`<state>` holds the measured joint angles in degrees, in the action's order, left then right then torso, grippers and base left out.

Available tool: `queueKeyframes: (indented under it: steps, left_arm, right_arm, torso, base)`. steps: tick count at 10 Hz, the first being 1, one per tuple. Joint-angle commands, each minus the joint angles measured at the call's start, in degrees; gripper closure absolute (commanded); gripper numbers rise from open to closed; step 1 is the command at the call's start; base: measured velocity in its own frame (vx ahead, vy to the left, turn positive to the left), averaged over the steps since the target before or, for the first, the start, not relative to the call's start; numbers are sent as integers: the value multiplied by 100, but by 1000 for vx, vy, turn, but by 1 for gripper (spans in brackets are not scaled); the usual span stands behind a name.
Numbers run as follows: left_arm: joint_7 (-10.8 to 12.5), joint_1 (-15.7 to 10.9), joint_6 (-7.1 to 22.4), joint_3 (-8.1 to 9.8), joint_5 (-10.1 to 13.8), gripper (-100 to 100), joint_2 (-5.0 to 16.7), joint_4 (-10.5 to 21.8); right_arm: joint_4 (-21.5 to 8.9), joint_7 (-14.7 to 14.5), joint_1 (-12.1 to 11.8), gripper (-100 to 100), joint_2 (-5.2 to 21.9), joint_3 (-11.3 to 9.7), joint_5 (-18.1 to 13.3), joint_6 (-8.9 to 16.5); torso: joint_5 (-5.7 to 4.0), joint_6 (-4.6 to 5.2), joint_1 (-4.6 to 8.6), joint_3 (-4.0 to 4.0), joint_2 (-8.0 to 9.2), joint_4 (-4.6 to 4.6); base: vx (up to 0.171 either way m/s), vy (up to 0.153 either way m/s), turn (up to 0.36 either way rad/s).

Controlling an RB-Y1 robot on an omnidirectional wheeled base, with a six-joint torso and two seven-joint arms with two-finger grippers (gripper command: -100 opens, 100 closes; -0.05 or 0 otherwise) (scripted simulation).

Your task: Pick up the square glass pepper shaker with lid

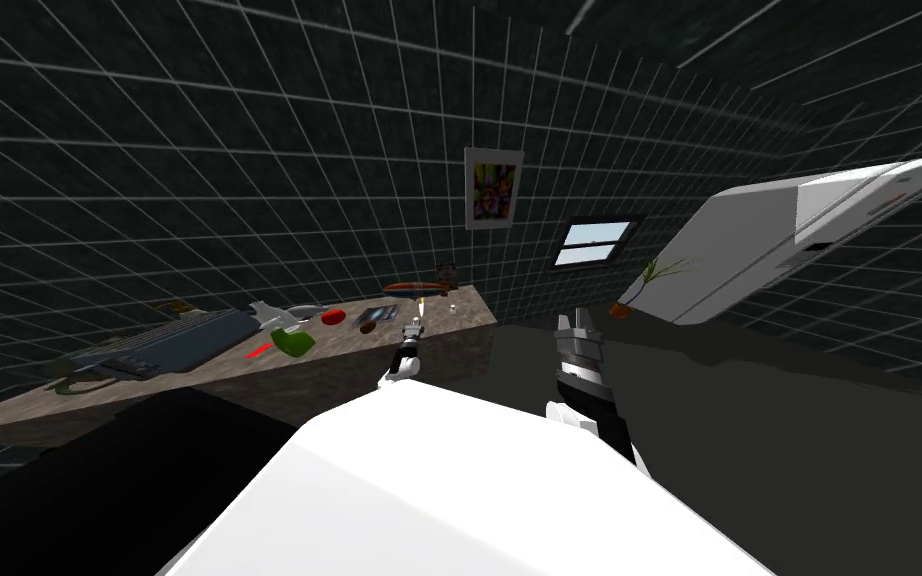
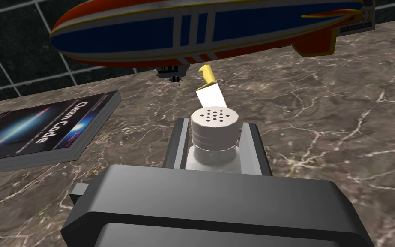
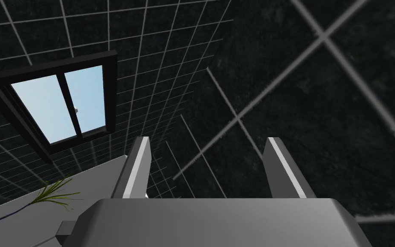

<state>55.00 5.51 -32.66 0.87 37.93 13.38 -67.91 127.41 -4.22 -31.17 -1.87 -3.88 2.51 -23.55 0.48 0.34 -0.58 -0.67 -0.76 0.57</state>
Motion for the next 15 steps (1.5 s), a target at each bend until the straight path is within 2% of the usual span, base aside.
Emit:
queueKeyframes:
  steps: [1,2,3,5,6,8,9,10,11,13,14,15]
  left_arm:
    - [-242,286,-109,164,161,100,-235,-286]
    - [-242,454,-109,164,161,100,-235,-311]
    - [-482,643,-211,323,315,100,-453,-618]
    - [-482,860,-211,323,315,100,-453,-645]
    - [-722,1086,-313,481,469,100,-672,-958]
    - [-722,1266,-313,481,469,100,-672,-979]
    - [-962,1452,-414,640,623,100,-890,-1209]
    - [-962,1638,-414,640,623,100,-890,-1313]
    - [-1202,1835,-516,798,777,100,-1109,-1559]
    - [-1202,2078,-516,798,777,100,-1109,-1647]
    - [-1442,2281,-618,957,931,100,-1327,-1936]
    - [-1442,2485,-618,957,931,100,-1327,-1981]
  right_arm:
    - [0,0,0,0,0,0,0,0]
    - [0,0,2,0,0,0,0,0]
    - [0,0,0,0,0,0,0,0]
    - [0,0,0,0,1,0,0,0]
    - [0,0,-1,0,0,0,0,0]
    - [0,0,0,0,1,1,0,0]
    - [0,0,-1,0,0,0,0,0]
    - [0,0,1,0,0,0,0,0]
    - [0,0,0,0,0,1,0,0]
    - [0,0,0,0,1,1,0,0]
    - [0,0,-1,0,1,1,0,0]
    - [0,0,1,0,1,0,0,0]
  torso:
    - [0,0,0,0,0,0]
    - [3,11,-6,1,2,-1]
    - [12,5,-12,-4,0,8]
    - [26,-1,-23,-9,1,19]
    - [32,-17,-25,-13,1,28]
    - [42,-15,-47,-15,0,30]
    - [50,-31,-50,-21,0,42]
    - [56,-24,-59,-17,9,42]
    - [56,-34,-68,-15,12,43]
    - [58,-38,-80,-16,10,43]
    - [56,-45,-71,-19,6,45]
    - [56,-32,-72,-16,9,42]
  base:
    - [-11,46,-380]
    - [-5,62,-302]
    - [-4,75,-398]
    - [-11,52,-161]
    - [-13,42,-330]
    - [-12,46,-178]
    - [-28,38,-391]
    - [-30,52,-289]
    - [-31,73,-394]
    - [-18,50,-153]
    - [-26,45,-368]
    - [-27,59,-325]
